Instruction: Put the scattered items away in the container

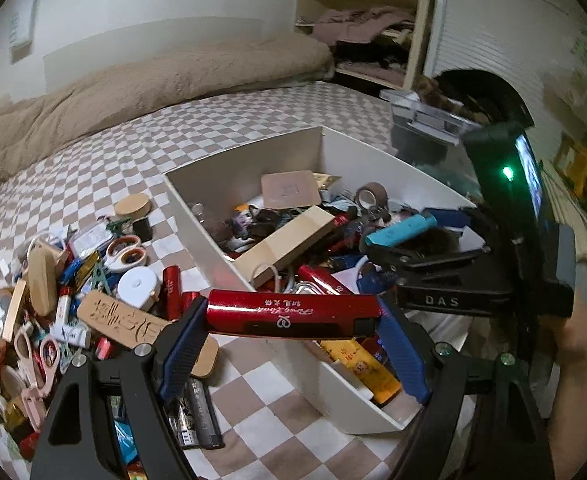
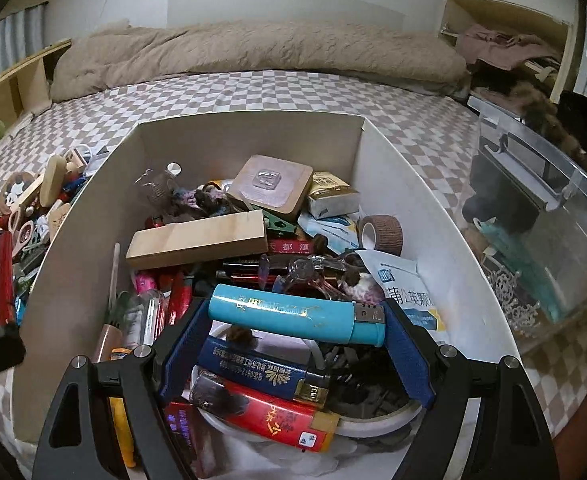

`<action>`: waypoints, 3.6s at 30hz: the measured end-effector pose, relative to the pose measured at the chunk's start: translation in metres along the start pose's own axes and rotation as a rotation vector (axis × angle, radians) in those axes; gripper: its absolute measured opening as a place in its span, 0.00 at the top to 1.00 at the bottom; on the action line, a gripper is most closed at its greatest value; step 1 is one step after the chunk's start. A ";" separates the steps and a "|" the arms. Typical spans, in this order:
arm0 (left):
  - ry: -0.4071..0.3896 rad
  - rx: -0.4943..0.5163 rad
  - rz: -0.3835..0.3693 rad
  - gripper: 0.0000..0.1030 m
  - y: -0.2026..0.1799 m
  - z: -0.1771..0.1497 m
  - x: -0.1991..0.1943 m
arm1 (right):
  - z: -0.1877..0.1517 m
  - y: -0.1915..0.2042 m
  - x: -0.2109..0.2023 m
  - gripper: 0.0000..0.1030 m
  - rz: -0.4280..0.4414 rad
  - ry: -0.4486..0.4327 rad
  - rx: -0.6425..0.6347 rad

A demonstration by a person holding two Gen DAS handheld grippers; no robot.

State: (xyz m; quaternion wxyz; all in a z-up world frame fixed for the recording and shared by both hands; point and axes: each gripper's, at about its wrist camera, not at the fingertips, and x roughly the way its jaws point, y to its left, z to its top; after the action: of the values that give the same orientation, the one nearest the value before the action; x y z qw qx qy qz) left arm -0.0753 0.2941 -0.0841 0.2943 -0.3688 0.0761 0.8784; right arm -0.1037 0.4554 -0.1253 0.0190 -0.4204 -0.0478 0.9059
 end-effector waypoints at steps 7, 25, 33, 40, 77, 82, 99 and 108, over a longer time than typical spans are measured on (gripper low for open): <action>0.065 0.139 -0.020 0.19 -0.019 0.006 0.016 | 0.000 -0.012 0.003 0.18 0.018 0.010 0.031; 0.191 0.415 -0.054 0.19 -0.044 0.022 0.059 | -0.013 -0.037 -0.021 0.16 0.150 -0.093 0.192; 0.254 0.443 -0.142 0.19 -0.046 0.029 0.079 | -0.017 -0.048 -0.029 0.16 0.172 -0.139 0.272; 0.267 0.458 -0.233 0.19 -0.048 0.029 0.086 | -0.022 -0.049 -0.027 0.11 0.168 -0.161 0.296; 0.231 0.359 -0.267 0.00 -0.031 0.030 0.082 | -0.025 -0.036 -0.026 0.07 0.131 -0.151 0.235; 0.188 0.311 -0.261 0.00 -0.026 0.030 0.076 | -0.026 -0.036 -0.028 0.07 0.132 -0.159 0.242; 0.108 0.130 -0.248 0.00 0.000 0.034 0.049 | -0.024 -0.030 -0.053 0.00 0.067 -0.233 0.202; 0.048 0.110 -0.200 0.00 0.004 0.036 0.019 | -0.016 -0.017 -0.067 0.00 0.018 -0.256 0.150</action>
State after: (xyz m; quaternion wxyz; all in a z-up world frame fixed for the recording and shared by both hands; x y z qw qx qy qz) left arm -0.1101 0.3121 -0.0715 0.3983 -0.3786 0.0940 0.8301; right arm -0.0485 0.4686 -0.0825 0.0363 -0.2990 0.0219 0.9533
